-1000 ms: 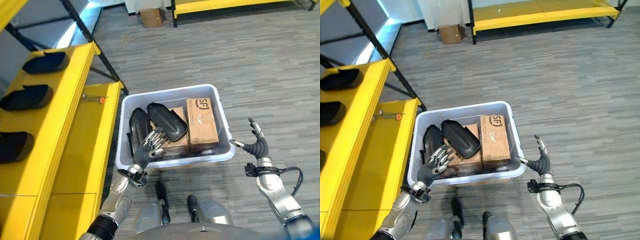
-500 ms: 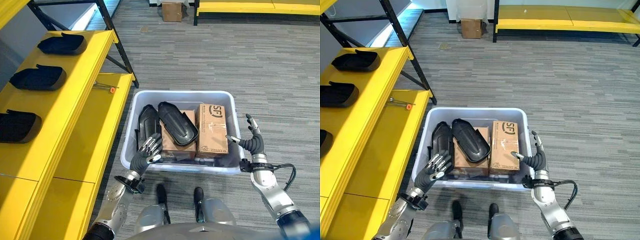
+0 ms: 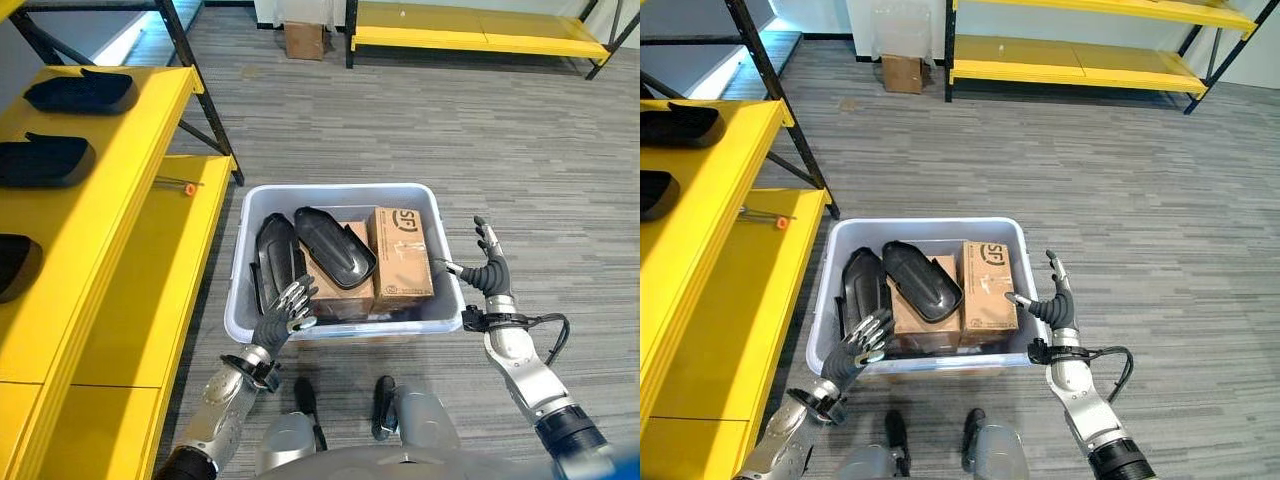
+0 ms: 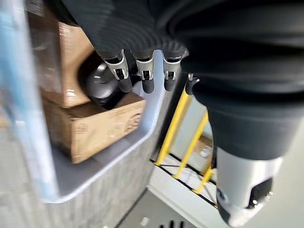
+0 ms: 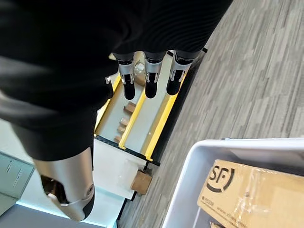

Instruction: Move parts from the plastic box to the shelf.

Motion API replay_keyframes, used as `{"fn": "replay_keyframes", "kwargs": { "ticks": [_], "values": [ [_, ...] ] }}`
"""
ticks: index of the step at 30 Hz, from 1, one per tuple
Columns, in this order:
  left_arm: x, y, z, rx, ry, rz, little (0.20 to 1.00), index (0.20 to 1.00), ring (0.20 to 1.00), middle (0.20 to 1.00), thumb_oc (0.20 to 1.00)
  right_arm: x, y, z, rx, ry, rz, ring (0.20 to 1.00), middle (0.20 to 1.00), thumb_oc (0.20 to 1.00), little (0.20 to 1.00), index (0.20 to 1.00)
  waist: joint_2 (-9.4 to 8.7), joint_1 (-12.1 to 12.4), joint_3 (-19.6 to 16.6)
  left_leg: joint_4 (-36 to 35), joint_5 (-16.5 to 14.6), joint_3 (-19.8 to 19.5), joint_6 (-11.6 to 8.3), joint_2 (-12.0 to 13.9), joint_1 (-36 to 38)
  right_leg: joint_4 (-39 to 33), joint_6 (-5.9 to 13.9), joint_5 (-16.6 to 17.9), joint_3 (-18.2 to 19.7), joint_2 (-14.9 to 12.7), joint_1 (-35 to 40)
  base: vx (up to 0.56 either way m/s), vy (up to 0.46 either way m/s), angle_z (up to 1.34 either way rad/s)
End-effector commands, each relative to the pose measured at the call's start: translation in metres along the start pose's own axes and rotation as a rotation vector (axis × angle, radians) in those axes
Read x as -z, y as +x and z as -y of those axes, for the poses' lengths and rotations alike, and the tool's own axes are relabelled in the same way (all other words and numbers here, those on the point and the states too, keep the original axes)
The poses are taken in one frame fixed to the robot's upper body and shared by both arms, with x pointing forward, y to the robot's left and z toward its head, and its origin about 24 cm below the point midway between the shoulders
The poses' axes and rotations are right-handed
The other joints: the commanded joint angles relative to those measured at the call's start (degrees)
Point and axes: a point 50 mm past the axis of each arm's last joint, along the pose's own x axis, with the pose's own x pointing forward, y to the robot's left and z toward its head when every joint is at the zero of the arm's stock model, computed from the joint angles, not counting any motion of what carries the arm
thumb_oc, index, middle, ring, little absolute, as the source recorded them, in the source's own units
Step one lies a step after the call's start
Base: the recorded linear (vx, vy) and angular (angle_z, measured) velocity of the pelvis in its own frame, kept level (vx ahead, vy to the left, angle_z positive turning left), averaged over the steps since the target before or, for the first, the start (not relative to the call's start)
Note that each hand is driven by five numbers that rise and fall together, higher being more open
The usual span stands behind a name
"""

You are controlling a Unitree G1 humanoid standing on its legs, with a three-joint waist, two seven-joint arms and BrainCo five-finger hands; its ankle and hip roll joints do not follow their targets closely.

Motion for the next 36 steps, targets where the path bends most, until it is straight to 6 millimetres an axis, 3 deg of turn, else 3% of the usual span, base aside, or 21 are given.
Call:
{"fn": "replay_keyframes", "kwargs": {
  "ticks": [1, 7, 14, 18, 20, 21, 22, 24, 25, 26, 28, 31, 36],
  "values": [
    [-0.019, 0.003, 0.009, 0.012, 0.002, 0.15, 1.0, 1.0, 1.0, 1.0, 1.0, -0.004, 0.003, 0.005, -0.001, 0.008, 0.016, 1.0, 1.0, 1.0, 1.0, 1.0, 0.88, 0.2, -0.6, 0.6, -5.1, -2.6, -0.36, -1.7, 2.9, -2.8, -0.57, 5.4, 1.1, 1.1, 5.6, 0.11, -0.203, -0.15],
    [-0.012, 0.006, 0.02, 0.054, -0.032, 0.111, 1.0, 1.0, 1.0, 1.0, 1.0, 0.005, -0.001, 0.013, 0.007, -0.051, -0.028, 1.0, 1.0, 1.0, 1.0, 1.0, 1.11, -0.4, -2.5, 0.6, -4.5, -2.6, -1.5, -1.4, 2.8, -5.8, -1.97, 4.5, 1.7, 2.3, 8.9, 0.08, -0.103, 0.0],
    [-0.014, 0.009, 0.02, 0.044, -0.052, 0.078, 1.0, 1.0, 1.0, 1.0, 1.0, 0.005, -0.005, 0.013, -0.033, -0.092, -0.024, 1.0, 1.0, 1.0, 1.0, 1.0, 1.72, -1.1, -2.4, 1.8, -4.9, -2.8, -1.35, -1.6, 3.3, -3.4, -3.35, 1.7, 1.8, 3.4, 10.0, 0.05, -0.142, 0.0],
    [-0.014, 0.01, 0.019, 0.037, -0.068, 0.079, 1.0, 1.0, 1.0, 1.0, 1.0, -0.005, 0.001, 0.013, -0.066, -0.139, 0.049, 1.0, 1.0, 1.0, 1.0, 1.0, 2.42, -1.4, -1.0, 9.5, -7.5, -1.7, -1.04, -2.7, 1.4, -0.5, -5.01, -0.1, 0.6, 3.2, 9.9, -0.03, -0.144, 0.17],
    [-0.017, 0.011, 0.019, 0.042, -0.099, 0.1, 1.0, 1.0, 1.0, 1.0, 1.0, -0.012, 0.005, 0.013, -0.078, -0.159, 0.106, 1.0, 1.0, 1.0, 1.0, 1.0, 2.37, -0.9, 0.3, 16.7, -8.4, -3.3, -1.51, -2.5, -2.1, 0.7, -5.94, -0.4, 1.3, 2.8, 9.9, -0.11, -0.099, 0.36],
    [-0.017, 0.012, 0.019, 0.041, -0.141, 0.107, 1.0, 1.0, 1.0, 1.0, 1.0, -0.018, 0.009, 0.011, -0.088, -0.18, 0.149, 1.0, 1.0, 1.0, 1.0, 1.0, 2.24, -0.3, 1.2, 21.1, -7.6, -5.3, -2.18, -0.9, -4.4, 2.2, -6.67, -1.1, 2.0, 2.5, 9.7, -0.08, -0.034, 0.3],
    [-0.015, 0.011, 0.02, 0.034, -0.151, 0.102, 1.0, 1.0, 1.0, 1.0, 1.0, -0.02, 0.011, 0.01, -0.098, -0.176, 0.156, 1.0, 1.0, 1.0, 1.0, 1.0, 2.25, -0.3, 1.3, 20.3, -6.0, -5.1, -3.0, 1.3, -4.1, 2.9, -6.74, -1.5, 1.8, 2.5, 9.7, -0.02, 0.046, 0.22],
    [-0.01, 0.011, 0.02, 0.028, -0.167, 0.089, 1.0, 1.0, 1.0, 1.0, 1.0, -0.026, 0.014, 0.006, -0.141, -0.179, 0.17, 1.0, 1.0, 1.0, 1.0, 1.0, 2.23, -0.6, 0.4, 14.3, -0.9, -5.7, -4.92, 6.6, -1.4, 3.9, -6.81, -2.3, 1.8, 2.1, 9.3, 0.08, 0.259, 0.14],
    [-0.008, 0.01, 0.022, 0.026, -0.173, 0.081, 1.0, 1.0, 1.0, 1.0, 1.0, -0.028, 0.016, 0.003, -0.163, -0.169, 0.174, 1.0, 1.0, 1.0, 1.0, 1.0, 2.31, -0.2, 0.1, 12.7, 2.3, -8.8, -5.64, 8.3, -1.6, 4.4, -6.95, -2.8, 2.7, 1.7, 8.8, 0.09, 0.371, 0.16],
    [-0.007, 0.01, 0.022, 0.029, -0.166, 0.072, 1.0, 1.0, 1.0, 1.0, 1.0, -0.03, 0.017, 0.002, -0.189, -0.165, 0.18, 1.0, 1.0, 1.0, 1.0, 1.0, 2.35, 0.2, 0.0, 12.6, 3.2, -10.9, -5.75, 8.8, -2.2, 5.0, -7.01, -3.2, 3.4, 1.3, 8.4, 0.04, 0.327, 0.1],
    [-0.009, 0.014, 0.022, 0.037, -0.143, 0.061, 1.0, 1.0, 1.0, 1.0, 1.0, -0.036, 0.021, 0.002, -0.215, -0.169, 0.203, 1.0, 1.0, 1.0, 1.0, 1.0, 2.96, -0.2, -0.5, 10.5, 1.4, -9.8, -6.21, 9.7, -1.0, 6.4, -6.47, -3.6, 2.8, -0.4, 6.8, 0.04, 0.414, -0.21],
    [-0.011, 0.017, 0.017, 0.022, -0.127, 0.05, 1.0, 1.0, 1.0, 1.0, 1.0, -0.046, 0.025, 0.005, -0.238, -0.132, 0.229, 1.0, 1.0, 1.0, 1.0, 1.0, 3.73, -0.3, 1.2, 10.1, -3.2, -8.4, -5.56, 7.8, -1.3, 8.6, -4.71, -2.7, 2.3, -2.5, 3.9, -0.03, 0.385, -0.01],
    [-0.032, 0.02, 0.009, 0.034, -0.046, 0.119, 1.0, 1.0, 1.0, 1.0, 1.0, -0.071, 0.05, 0.003, -0.165, -0.11, 0.317, 1.0, 1.0, 1.0, 1.0, 1.0, 3.4, 2.4, 5.4, 8.2, -3.0, -10.0, -4.91, 6.9, -3.9, 7.3, -2.74, -0.7, 2.3, -2.7, 1.0, -0.18, 0.092, 0.21]
  ]
}}
